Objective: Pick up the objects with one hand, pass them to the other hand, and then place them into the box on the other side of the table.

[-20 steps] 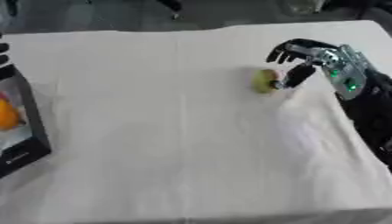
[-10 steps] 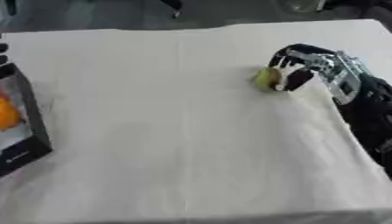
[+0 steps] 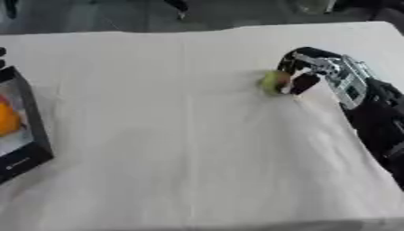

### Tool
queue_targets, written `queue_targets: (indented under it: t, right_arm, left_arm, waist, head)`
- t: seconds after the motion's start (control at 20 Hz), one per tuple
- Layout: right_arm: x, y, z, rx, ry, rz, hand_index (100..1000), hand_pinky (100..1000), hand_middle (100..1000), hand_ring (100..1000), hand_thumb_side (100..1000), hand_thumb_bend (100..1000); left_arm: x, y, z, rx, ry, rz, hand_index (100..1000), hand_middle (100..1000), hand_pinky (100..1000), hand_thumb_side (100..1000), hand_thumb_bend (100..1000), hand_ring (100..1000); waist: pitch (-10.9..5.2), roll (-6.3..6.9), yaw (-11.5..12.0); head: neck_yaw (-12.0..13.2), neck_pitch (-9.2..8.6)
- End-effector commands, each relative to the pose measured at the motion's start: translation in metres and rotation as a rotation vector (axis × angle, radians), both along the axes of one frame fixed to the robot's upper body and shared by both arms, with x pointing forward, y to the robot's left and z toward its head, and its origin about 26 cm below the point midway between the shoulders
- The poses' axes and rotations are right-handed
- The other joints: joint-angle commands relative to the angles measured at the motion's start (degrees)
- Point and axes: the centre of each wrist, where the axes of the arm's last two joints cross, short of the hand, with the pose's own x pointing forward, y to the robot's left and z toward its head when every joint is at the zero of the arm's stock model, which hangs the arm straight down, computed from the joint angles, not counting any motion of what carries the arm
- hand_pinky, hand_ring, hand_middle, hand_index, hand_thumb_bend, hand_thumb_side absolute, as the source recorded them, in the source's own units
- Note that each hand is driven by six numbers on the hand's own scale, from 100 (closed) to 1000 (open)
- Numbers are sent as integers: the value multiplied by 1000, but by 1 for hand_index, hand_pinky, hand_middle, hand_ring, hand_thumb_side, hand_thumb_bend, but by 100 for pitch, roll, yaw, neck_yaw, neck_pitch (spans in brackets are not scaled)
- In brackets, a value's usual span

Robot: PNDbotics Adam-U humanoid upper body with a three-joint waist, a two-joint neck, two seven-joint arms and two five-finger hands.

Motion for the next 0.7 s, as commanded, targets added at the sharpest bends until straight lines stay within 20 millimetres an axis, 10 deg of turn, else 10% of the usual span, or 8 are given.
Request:
queue_targets:
  t: [0.05,0.7]
  right_arm:
    - [-1,1,18,57,-77,-5,349,770,437,630,157,418]
    - [-14,5,47,340,-215,-56,256,715,335,526,207,422]
  left_arm:
    - [-2,6,11,15,-31,11,786,721,821,851,127,761]
    - [-3,7,12,24,-36,15,780,715,818,842,123,760]
  waist:
    - [-17,41,-2]
    - [-113,30,-29]
  head:
    - [5,-23]
    - [10,17]
